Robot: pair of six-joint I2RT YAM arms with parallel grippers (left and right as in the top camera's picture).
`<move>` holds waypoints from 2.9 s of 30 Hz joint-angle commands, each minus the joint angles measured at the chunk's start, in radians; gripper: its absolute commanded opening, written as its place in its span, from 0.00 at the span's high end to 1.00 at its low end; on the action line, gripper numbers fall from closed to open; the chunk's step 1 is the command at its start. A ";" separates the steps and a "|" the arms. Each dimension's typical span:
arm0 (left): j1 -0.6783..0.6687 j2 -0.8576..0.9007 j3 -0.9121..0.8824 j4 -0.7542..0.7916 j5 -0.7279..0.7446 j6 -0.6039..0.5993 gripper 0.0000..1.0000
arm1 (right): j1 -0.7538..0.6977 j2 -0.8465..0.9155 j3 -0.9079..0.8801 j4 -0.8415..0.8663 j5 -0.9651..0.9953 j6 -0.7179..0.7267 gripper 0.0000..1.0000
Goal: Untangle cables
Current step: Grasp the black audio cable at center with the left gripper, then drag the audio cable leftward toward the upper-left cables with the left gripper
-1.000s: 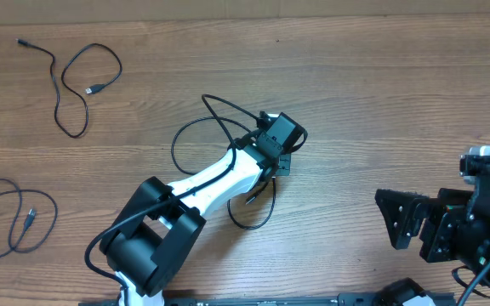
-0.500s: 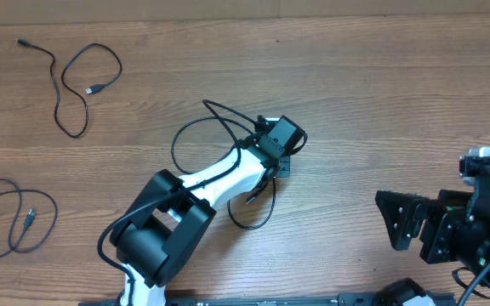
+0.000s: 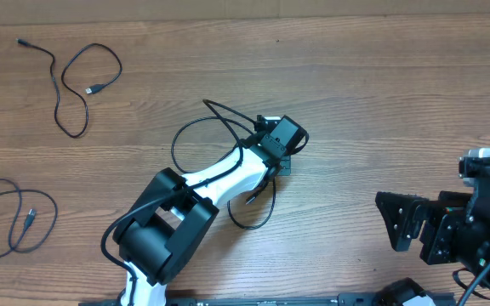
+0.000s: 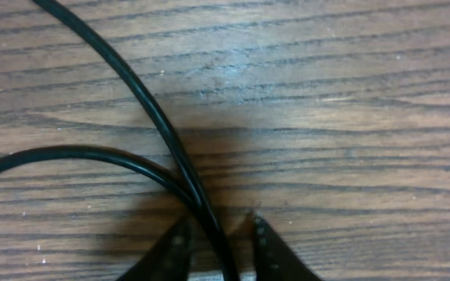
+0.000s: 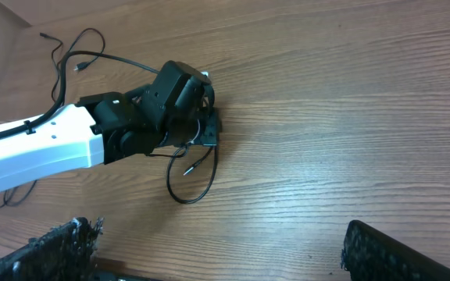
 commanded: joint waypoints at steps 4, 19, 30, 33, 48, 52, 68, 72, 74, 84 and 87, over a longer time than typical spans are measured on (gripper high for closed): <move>0.000 0.040 0.004 -0.023 -0.042 0.007 0.94 | -0.004 -0.001 0.010 0.002 0.009 0.001 0.00; 0.140 0.038 0.070 -0.115 -0.074 0.139 0.96 | -0.004 -0.001 0.010 0.003 0.010 0.001 0.00; 0.292 0.039 0.117 -0.312 -0.223 0.642 0.96 | -0.004 -0.001 0.010 0.019 0.010 0.001 0.00; 0.329 0.039 0.117 -0.397 -0.241 0.821 0.96 | -0.004 -0.001 0.010 0.029 0.010 0.001 0.00; 0.609 0.039 0.117 -0.604 -0.226 0.737 0.96 | -0.004 -0.001 0.010 0.040 0.010 0.001 0.00; 0.634 0.039 0.117 -0.607 -0.085 0.855 0.96 | -0.004 -0.001 0.010 0.048 0.011 0.001 0.00; 0.628 0.039 0.117 -0.602 -0.015 0.987 0.96 | -0.004 -0.001 0.010 0.048 0.048 0.001 0.00; 0.627 0.039 0.117 -0.599 -0.039 0.987 0.85 | -0.004 -0.001 0.010 0.048 0.055 0.001 0.00; 0.627 0.039 0.117 -0.595 -0.033 0.987 0.53 | -0.004 -0.001 0.010 0.049 0.055 0.001 0.00; 0.627 0.039 0.117 -0.575 0.143 0.945 0.01 | -0.004 -0.001 0.010 0.060 0.055 0.001 0.00; 0.627 0.039 0.118 -0.563 0.146 0.945 0.00 | -0.004 -0.001 0.006 0.076 0.055 0.001 0.00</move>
